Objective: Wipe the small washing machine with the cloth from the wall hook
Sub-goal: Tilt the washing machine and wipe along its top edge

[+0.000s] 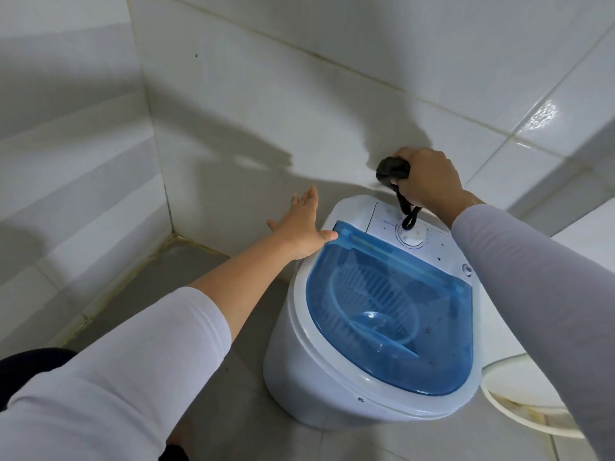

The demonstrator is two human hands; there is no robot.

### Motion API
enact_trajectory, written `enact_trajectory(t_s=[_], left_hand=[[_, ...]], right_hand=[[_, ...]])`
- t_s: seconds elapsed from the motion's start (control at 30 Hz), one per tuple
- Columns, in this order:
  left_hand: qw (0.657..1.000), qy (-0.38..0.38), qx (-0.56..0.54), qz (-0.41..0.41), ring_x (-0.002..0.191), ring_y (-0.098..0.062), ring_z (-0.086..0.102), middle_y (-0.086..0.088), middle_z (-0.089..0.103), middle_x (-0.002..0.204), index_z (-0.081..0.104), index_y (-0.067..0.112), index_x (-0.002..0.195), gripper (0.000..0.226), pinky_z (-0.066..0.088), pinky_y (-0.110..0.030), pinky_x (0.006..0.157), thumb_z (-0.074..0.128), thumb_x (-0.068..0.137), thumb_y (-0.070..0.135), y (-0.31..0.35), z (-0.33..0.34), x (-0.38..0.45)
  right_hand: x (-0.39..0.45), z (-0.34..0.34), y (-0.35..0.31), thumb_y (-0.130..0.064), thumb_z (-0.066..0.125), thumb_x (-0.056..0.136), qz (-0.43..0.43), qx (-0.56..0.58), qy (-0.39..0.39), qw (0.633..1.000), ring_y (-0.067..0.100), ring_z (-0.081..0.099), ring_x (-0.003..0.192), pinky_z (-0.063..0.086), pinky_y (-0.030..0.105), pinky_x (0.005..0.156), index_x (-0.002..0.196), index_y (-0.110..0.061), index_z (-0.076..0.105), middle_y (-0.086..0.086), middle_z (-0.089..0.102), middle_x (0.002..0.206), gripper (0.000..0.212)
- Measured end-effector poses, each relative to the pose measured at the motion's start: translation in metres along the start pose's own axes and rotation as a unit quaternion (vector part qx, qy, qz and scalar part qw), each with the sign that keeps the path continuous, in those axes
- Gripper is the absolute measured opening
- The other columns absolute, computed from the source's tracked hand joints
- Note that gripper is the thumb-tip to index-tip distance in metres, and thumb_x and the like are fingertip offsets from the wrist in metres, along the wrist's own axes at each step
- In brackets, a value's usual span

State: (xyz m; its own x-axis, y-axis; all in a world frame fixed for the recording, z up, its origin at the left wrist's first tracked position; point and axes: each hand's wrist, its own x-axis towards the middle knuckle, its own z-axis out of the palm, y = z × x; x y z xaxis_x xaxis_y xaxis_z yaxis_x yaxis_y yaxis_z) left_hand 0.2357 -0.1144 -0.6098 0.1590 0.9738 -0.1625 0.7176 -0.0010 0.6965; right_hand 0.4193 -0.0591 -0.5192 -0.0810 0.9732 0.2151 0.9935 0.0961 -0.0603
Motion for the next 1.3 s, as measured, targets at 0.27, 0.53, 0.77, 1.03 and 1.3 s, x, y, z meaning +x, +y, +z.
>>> enact_trajectory(t_s=[0.27,0.53,0.77,1.03,1.3], left_hand=[[0.999,0.002,0.044,-0.006,0.149,-0.018,-0.005,0.003,-0.003,0.161,-0.009,0.02,0.151,0.081,0.009,-0.064,0.112,0.049,0.096,0.029,0.013,0.003,-0.004],[0.998,0.011,0.056,-0.003,0.149,-0.019,-0.002,0.003,-0.001,0.161,-0.007,0.02,0.152,0.077,0.01,-0.064,0.111,0.047,0.097,0.029,0.012,0.008,-0.006],[0.999,0.016,0.048,-0.01,0.149,-0.02,-0.001,0.0,-0.001,0.161,-0.007,0.02,0.152,0.079,0.008,-0.063,0.112,0.049,0.096,0.031,0.012,0.006,-0.007],[0.997,0.025,0.065,-0.015,0.149,-0.021,0.001,-0.001,0.0,0.161,-0.006,0.019,0.152,0.081,0.01,-0.063,0.112,0.051,0.095,0.033,0.014,0.005,-0.009],[0.996,0.031,0.079,-0.02,0.149,-0.022,0.003,0.0,0.003,0.161,-0.003,0.017,0.152,0.082,0.012,-0.063,0.11,0.052,0.094,0.032,0.027,-0.001,-0.009]], right_hand=[[-0.008,0.013,0.005,-0.008,0.057,0.082,0.035,0.03,-0.027,0.999,0.039,0.057,0.103,0.048,0.039,0.082,0.118,-0.018,0.057,0.019,0.063,0.114,0.037],[-0.016,0.031,-0.001,-0.008,0.054,0.084,0.037,0.018,-0.049,0.998,0.037,0.058,0.102,0.038,0.029,0.073,0.122,-0.017,0.055,0.017,0.064,0.114,0.039],[-0.035,0.027,-0.009,-0.008,0.055,0.081,-0.016,-0.018,-0.081,0.996,0.034,0.058,0.1,0.044,0.033,0.077,0.119,-0.018,0.056,0.013,0.066,0.11,0.039],[-0.058,0.02,-0.01,0.0,0.052,0.081,-0.087,-0.016,-0.138,0.987,0.031,0.058,0.101,0.047,0.034,0.08,0.118,-0.022,0.059,0.011,0.067,0.111,0.044],[-0.057,-0.009,-0.002,0.002,0.052,0.082,-0.071,0.08,-0.137,0.985,0.032,0.055,0.108,0.038,0.025,0.079,0.121,-0.018,0.057,0.012,0.064,0.117,0.043]])
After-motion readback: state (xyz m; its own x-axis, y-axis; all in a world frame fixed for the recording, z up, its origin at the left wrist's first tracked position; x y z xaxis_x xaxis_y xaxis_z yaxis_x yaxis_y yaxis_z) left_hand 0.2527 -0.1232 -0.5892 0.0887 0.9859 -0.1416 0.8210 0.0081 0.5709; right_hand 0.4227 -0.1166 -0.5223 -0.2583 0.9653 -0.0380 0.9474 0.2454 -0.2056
